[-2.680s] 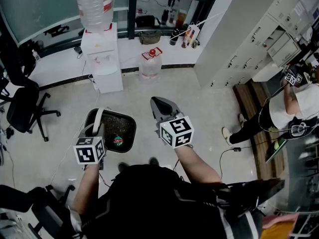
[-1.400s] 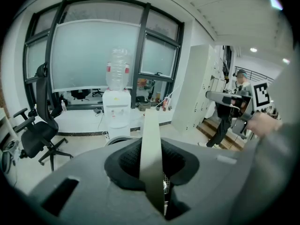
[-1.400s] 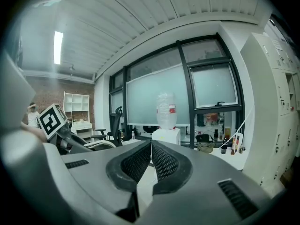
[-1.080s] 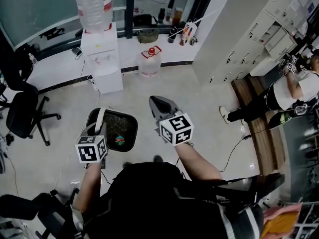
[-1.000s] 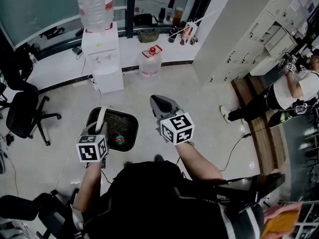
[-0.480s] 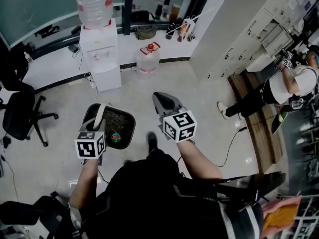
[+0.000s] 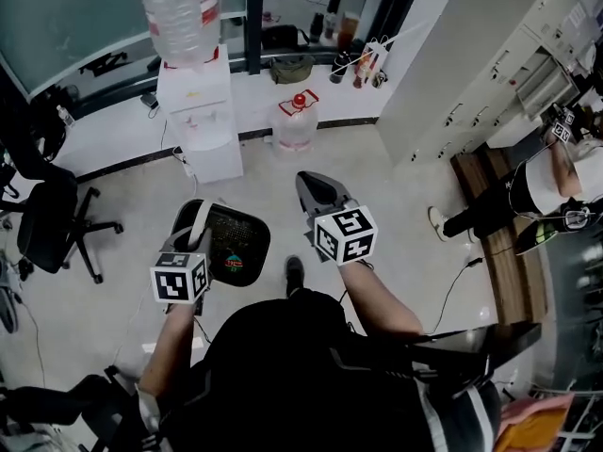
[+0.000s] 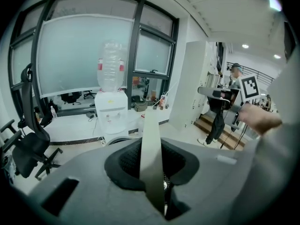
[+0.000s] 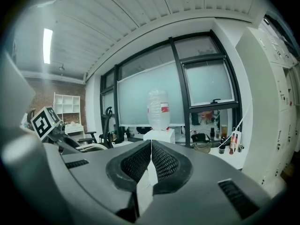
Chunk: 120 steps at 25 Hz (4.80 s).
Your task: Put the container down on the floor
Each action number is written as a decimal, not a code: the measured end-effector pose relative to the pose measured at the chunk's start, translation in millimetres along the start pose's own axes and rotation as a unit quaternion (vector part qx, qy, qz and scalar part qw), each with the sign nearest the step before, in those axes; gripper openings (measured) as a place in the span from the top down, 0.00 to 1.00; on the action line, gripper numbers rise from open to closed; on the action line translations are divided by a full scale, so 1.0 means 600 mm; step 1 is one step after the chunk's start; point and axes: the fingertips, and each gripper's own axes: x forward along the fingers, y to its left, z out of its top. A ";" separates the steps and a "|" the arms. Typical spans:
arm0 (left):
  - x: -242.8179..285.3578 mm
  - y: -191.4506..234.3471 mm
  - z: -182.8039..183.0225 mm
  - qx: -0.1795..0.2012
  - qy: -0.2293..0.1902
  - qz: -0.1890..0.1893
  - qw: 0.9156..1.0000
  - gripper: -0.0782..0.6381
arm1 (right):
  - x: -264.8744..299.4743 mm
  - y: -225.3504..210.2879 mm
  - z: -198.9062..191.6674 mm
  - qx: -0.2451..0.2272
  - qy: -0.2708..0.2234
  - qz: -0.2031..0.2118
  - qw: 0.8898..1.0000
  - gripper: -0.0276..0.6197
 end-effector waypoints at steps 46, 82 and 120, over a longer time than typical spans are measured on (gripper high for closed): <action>0.446 -0.030 0.286 0.071 0.036 -0.078 0.994 0.79 | 0.270 -0.399 0.009 0.008 0.037 0.002 0.999 0.94; 0.856 0.073 0.370 0.220 0.094 -0.241 0.941 0.79 | 0.573 -0.577 -0.074 0.055 0.093 -0.086 0.990 0.94; 1.286 0.147 -0.039 0.283 0.166 -0.216 0.919 0.79 | 0.732 -0.657 -0.532 0.085 0.186 -0.009 0.979 0.94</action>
